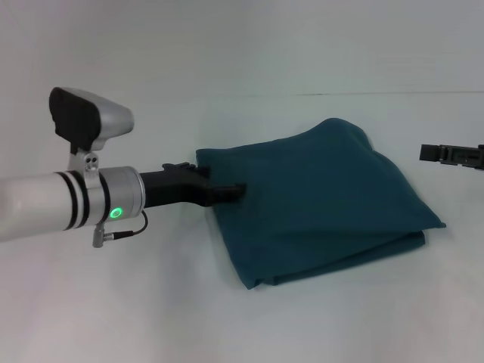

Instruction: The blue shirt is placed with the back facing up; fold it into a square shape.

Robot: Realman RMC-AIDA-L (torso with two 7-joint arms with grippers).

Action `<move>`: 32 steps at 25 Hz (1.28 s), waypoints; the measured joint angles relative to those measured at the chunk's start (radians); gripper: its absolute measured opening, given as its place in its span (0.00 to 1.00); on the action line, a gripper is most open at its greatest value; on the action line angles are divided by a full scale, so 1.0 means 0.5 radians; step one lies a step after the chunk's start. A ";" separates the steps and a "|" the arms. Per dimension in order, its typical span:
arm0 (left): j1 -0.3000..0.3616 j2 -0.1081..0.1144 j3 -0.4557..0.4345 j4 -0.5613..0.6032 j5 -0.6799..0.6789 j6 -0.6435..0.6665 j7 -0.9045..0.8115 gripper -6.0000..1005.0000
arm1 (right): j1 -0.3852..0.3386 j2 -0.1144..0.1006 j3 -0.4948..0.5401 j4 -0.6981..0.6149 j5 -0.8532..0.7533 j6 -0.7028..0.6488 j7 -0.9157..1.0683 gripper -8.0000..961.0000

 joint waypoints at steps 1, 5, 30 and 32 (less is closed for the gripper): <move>-0.007 0.000 0.006 -0.009 -0.001 -0.027 -0.007 0.88 | 0.003 0.002 0.000 0.000 0.000 0.000 0.000 0.87; -0.047 -0.008 0.010 -0.061 -0.033 -0.246 -0.055 0.88 | 0.013 0.005 0.000 0.000 -0.001 -0.001 0.000 0.87; -0.173 -0.006 0.066 -0.235 -0.040 -0.455 -0.094 0.88 | 0.043 0.057 0.001 -0.021 -0.002 0.032 -0.002 0.87; -0.166 -0.005 0.059 -0.235 -0.044 -0.459 -0.103 0.88 | 0.040 0.057 0.001 -0.021 -0.002 0.036 -0.008 0.87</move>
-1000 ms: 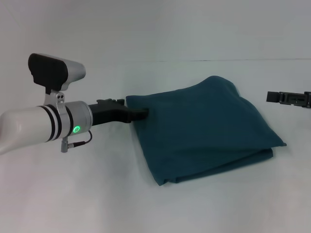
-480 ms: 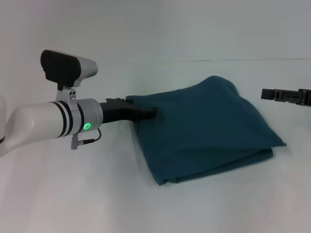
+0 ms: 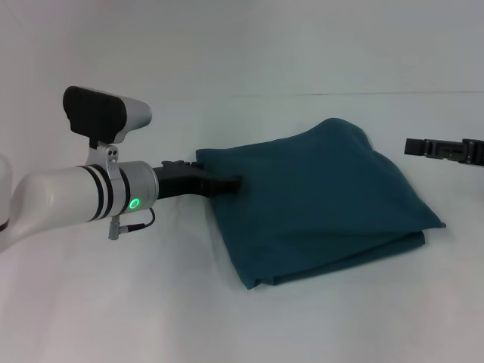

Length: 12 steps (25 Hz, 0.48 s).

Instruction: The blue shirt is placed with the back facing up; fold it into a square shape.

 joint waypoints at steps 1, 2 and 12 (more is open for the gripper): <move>0.002 0.001 -0.005 0.003 0.002 0.000 -0.014 0.88 | -0.002 0.000 0.000 0.000 0.001 0.002 -0.004 0.87; 0.004 0.002 -0.005 0.004 0.004 -0.001 -0.025 0.88 | -0.004 -0.001 0.001 0.000 0.002 0.003 -0.007 0.87; 0.029 0.027 0.007 0.081 0.012 0.149 -0.452 0.88 | -0.014 -0.002 0.003 0.000 0.003 0.015 -0.010 0.87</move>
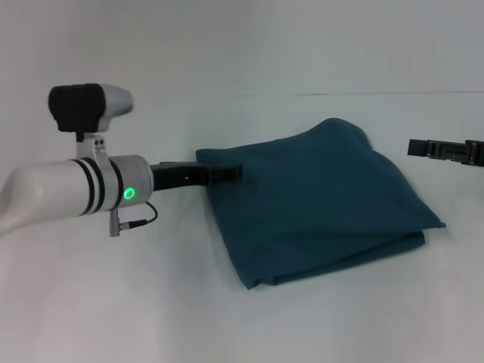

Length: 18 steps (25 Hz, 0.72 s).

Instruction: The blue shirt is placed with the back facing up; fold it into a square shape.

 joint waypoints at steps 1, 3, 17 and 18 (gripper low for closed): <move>0.010 0.003 0.001 0.022 0.001 0.032 -0.060 0.88 | 0.000 -0.001 0.000 0.000 0.000 0.000 0.000 0.87; 0.033 0.010 0.002 0.069 0.003 0.083 -0.172 0.88 | 0.000 -0.003 0.000 0.000 -0.001 -0.001 0.000 0.87; 0.075 0.042 0.001 0.101 0.103 0.191 -0.528 0.86 | -0.003 -0.011 -0.003 0.000 -0.003 -0.003 -0.005 0.87; 0.074 0.040 0.001 0.097 0.104 0.192 -0.528 0.86 | -0.003 -0.011 -0.003 0.000 -0.003 -0.003 -0.005 0.87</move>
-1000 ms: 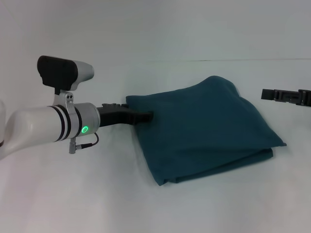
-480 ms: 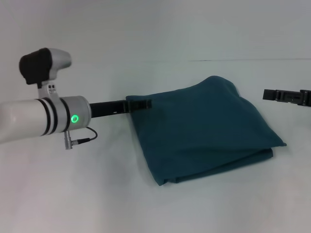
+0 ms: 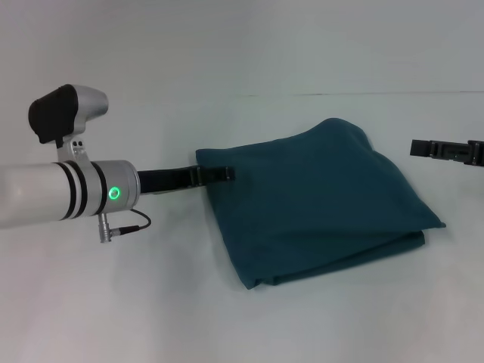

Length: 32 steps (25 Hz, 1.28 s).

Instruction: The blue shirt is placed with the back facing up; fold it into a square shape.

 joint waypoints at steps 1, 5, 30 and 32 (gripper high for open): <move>-0.001 -0.002 0.000 -0.004 0.000 0.001 0.000 0.86 | 0.000 0.000 0.000 0.000 0.000 0.000 0.000 0.87; -0.002 -0.007 0.003 -0.020 0.001 0.004 -0.001 0.85 | 0.000 -0.001 0.000 0.000 0.000 0.000 -0.001 0.87; -0.012 -0.051 0.087 -0.021 0.001 -0.049 0.010 0.81 | 0.006 0.005 0.000 0.000 0.000 -0.001 -0.023 0.86; -0.017 -0.053 0.093 -0.021 0.001 -0.049 0.011 0.80 | 0.006 0.007 0.000 0.000 0.000 -0.001 -0.023 0.86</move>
